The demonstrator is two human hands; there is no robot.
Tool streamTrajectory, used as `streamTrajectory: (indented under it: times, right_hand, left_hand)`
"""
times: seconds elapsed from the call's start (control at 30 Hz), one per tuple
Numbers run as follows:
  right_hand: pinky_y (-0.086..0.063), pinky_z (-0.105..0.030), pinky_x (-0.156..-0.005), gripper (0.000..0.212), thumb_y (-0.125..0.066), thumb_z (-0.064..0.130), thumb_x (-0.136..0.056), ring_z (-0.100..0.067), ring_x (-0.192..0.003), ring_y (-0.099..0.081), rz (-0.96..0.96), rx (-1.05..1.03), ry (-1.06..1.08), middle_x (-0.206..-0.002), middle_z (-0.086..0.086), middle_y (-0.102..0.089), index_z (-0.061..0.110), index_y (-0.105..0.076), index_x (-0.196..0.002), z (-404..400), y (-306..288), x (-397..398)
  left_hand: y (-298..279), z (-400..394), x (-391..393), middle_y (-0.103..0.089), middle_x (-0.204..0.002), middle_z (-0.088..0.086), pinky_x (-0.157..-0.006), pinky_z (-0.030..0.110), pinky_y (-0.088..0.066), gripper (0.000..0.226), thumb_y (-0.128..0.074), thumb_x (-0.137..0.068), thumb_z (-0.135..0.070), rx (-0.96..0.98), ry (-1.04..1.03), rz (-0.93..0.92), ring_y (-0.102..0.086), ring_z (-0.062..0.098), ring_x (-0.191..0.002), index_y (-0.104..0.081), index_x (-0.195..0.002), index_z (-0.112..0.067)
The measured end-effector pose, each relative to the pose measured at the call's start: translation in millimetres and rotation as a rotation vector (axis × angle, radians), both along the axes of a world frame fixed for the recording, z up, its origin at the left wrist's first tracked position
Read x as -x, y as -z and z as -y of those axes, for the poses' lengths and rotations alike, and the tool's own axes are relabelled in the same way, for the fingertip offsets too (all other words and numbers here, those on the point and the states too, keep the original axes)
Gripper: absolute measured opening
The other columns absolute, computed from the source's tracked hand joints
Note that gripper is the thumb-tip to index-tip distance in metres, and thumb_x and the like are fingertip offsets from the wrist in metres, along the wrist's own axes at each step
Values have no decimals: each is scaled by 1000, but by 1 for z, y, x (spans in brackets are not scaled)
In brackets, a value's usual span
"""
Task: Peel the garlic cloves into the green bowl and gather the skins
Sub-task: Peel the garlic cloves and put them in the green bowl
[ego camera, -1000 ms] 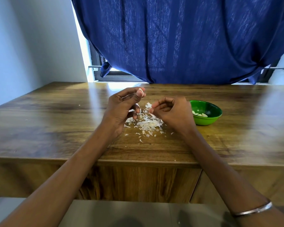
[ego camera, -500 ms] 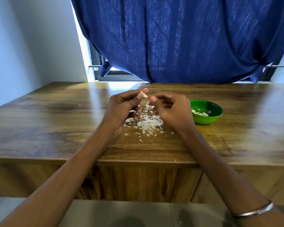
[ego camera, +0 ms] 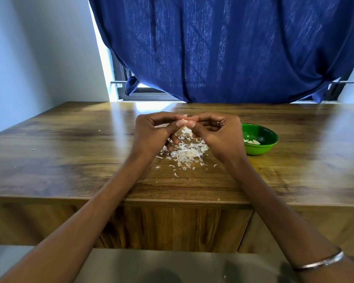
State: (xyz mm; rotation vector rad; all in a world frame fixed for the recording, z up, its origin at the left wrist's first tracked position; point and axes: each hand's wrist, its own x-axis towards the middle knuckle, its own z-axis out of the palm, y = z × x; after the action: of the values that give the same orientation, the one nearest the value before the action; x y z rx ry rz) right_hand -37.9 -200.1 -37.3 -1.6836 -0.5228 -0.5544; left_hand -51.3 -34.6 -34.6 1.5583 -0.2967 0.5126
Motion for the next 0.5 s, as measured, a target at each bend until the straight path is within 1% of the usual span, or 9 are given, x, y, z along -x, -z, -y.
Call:
streamTrajectory:
  times: [0.13, 0.23, 0.37, 0.43, 0.5]
  right_hand:
    - [-59, -24, -66, 12, -77, 10, -86, -15, -69, -72, -118, -51, -105, -88, -7, -78, 4, -76, -97, 0, -3, 4]
    - [-56, -19, -65, 7, -71, 6, -90, -8, -65, -68, -205, -87, -171, -83, -4, -76, 7, -74, -95, 0, -6, 7]
    - [-56, -20, -68, 10, -68, 6, -92, -7, -66, -68, -298, -159, -207, -80, -1, -75, 11, -74, -97, 0, -9, 9]
    - [-57, -20, -69, 12, -65, 4, -93, -8, -66, -68, -309, -199, -209, -79, -2, -75, 11, -73, -97, 0, -10, 9]
    - [-58, -19, -69, 15, -61, 1, -96, -8, -67, -70, -304, -187, -207, -78, -2, -75, 10, -73, -97, 0, -10, 10]
  left_hand:
    - [-1, 0, 2, -79, -83, 0, -38, 24, -43, 10, -77, -87, -3, -4, 1, -4, -56, 14, -43, -79, -90, -13]
    - [-1, 0, 1, -78, -82, 0, -38, 23, -41, 10, -74, -89, -2, 31, 25, -40, -55, 14, -43, -79, -92, -10]
    - [1, 0, 0, -78, -81, 1, -38, 23, -42, 11, -73, -90, -3, 55, 61, -47, -55, 15, -43, -79, -95, -11]
    - [0, 1, 0, -78, -82, 0, -38, 23, -41, 11, -74, -90, -4, 61, 57, -30, -54, 14, -42, -79, -94, -12]
    - [0, 1, 0, -78, -82, -2, -38, 23, -41, 11, -74, -89, -4, 67, 36, -25, -54, 14, -43, -79, -96, -11]
